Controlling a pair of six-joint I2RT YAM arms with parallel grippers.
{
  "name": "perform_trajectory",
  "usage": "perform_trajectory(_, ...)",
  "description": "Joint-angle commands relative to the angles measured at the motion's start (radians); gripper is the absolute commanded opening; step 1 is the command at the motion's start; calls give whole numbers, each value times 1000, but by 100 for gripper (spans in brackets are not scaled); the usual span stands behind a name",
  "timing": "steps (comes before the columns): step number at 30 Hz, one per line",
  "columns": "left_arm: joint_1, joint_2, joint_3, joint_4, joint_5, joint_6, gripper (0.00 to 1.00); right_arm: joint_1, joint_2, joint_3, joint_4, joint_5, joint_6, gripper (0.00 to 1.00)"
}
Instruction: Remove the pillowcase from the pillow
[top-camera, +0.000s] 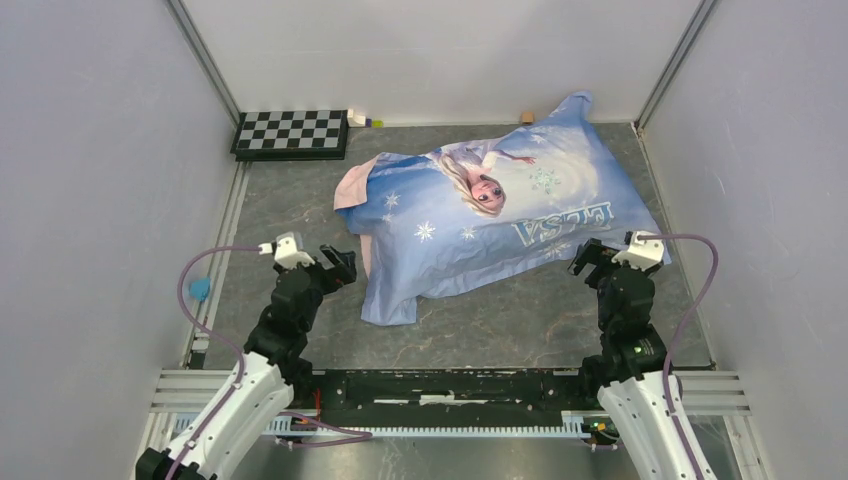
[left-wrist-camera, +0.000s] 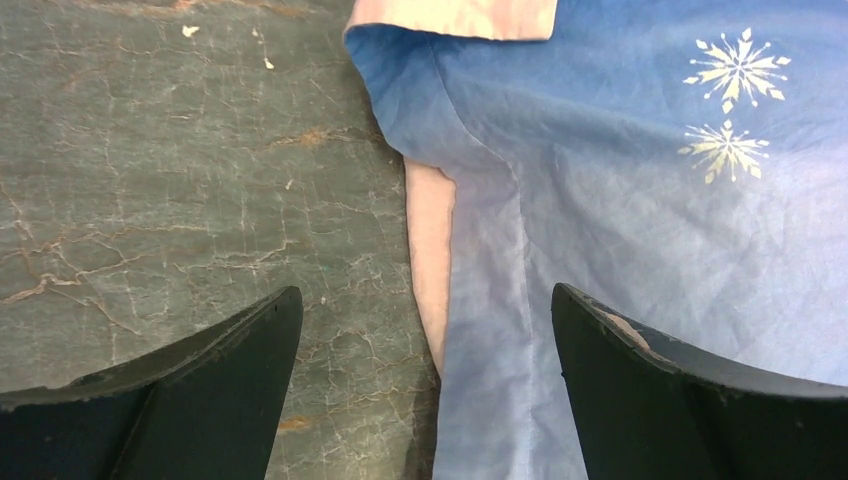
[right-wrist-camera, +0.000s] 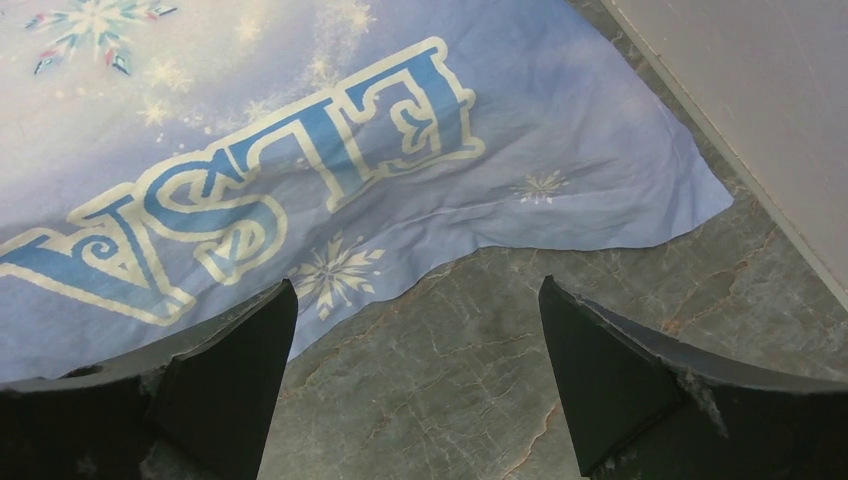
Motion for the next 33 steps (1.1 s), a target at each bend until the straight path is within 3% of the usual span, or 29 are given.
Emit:
perform_trajectory(1,2,8,2,66,73,-13,100,3,15,40,16,-59,-13,98)
perform_trajectory(5,1,6,-19,150,229,29,100,3,21,61,23,-162,-31,98)
perform_trajectory(10,1,73,-50,366,575,61,100,3,36,119,11,-281,-37,98)
perform_trajectory(13,-1,146,-45,435,670,63,100,3,58,158,-2,-309,-30,98)
perform_trajectory(20,-83,297,5,432,690,101,99,3,120,186,-3,-330,-11,98)
perform_trajectory(28,-258,375,70,249,512,183,98,2,146,164,15,-324,-5,98)
perform_trajectory(30,-268,419,94,230,511,186,87,3,152,153,25,-328,-2,98)
perform_trajectory(31,-268,443,109,219,507,186,76,3,155,147,29,-330,1,98)
perform_trajectory(32,-268,462,128,196,494,185,63,2,158,141,37,-334,3,98)
perform_trajectory(33,-268,471,147,172,453,181,41,3,159,136,42,-336,4,98)
